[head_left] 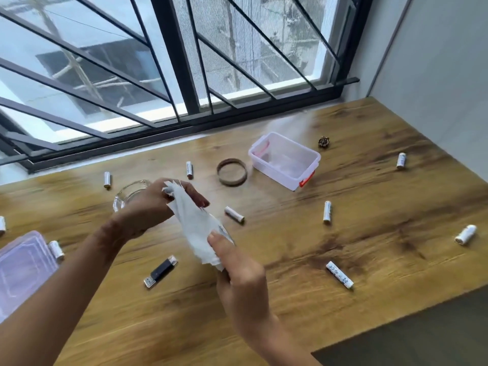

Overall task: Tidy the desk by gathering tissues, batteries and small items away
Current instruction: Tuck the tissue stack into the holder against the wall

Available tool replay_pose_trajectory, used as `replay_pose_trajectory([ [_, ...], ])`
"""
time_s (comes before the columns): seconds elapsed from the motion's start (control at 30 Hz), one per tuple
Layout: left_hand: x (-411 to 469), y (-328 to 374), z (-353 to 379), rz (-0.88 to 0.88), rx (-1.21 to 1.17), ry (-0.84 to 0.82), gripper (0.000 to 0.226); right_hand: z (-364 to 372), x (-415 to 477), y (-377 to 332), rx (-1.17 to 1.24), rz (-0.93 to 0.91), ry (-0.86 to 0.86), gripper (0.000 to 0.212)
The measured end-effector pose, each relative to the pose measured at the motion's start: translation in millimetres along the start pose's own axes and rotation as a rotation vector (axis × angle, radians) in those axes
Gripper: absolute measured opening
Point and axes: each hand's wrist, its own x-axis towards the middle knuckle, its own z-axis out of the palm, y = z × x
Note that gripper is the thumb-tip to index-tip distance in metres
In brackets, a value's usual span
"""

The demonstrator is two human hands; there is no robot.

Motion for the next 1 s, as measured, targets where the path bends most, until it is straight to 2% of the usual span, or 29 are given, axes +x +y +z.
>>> replay_pose_trajectory([
  [0.07, 2, -5, 6, 0.016, 0.045, 0.041, 0.023, -1, -1, 5, -0.016, -0.019, 0.031, 0.027],
  [0.13, 3, -11, 13, 0.023, 0.06, 0.083, 0.026, -3, -5, 12, -0.033, -0.024, 0.036, 0.027],
  [0.3, 5, -23, 24, 0.055, 0.176, 0.232, 0.021, -2, -12, 24, -0.068, 0.013, -0.005, 0.041],
  [0.4, 4, -29, 27, -0.002, 0.045, 0.241, 0.032, 0, -14, 28, -0.103, 0.029, -0.028, 0.035],
  [0.5, 3, -31, 28, -0.053, -0.055, 0.259, 0.032, 1, -15, 27, -0.151, 0.025, -0.056, 0.028],
  [0.67, 4, -37, 28, -0.072, 0.028, 0.297, 0.046, -1, -18, 27, -0.157, -0.037, -0.038, 0.022],
  [0.8, 5, -39, 30, -0.067, 0.1, 0.295, 0.045, -7, -19, 28, -0.143, -0.061, -0.008, 0.015],
  [0.9, 4, -42, 33, -0.082, 0.142, 0.289, 0.042, -9, -21, 31, -0.146, -0.037, -0.039, 0.016],
  [1.0, 2, -44, 38, -0.097, 0.156, 0.326, 0.045, -10, -23, 32, -0.116, -0.024, -0.058, 0.032],
])
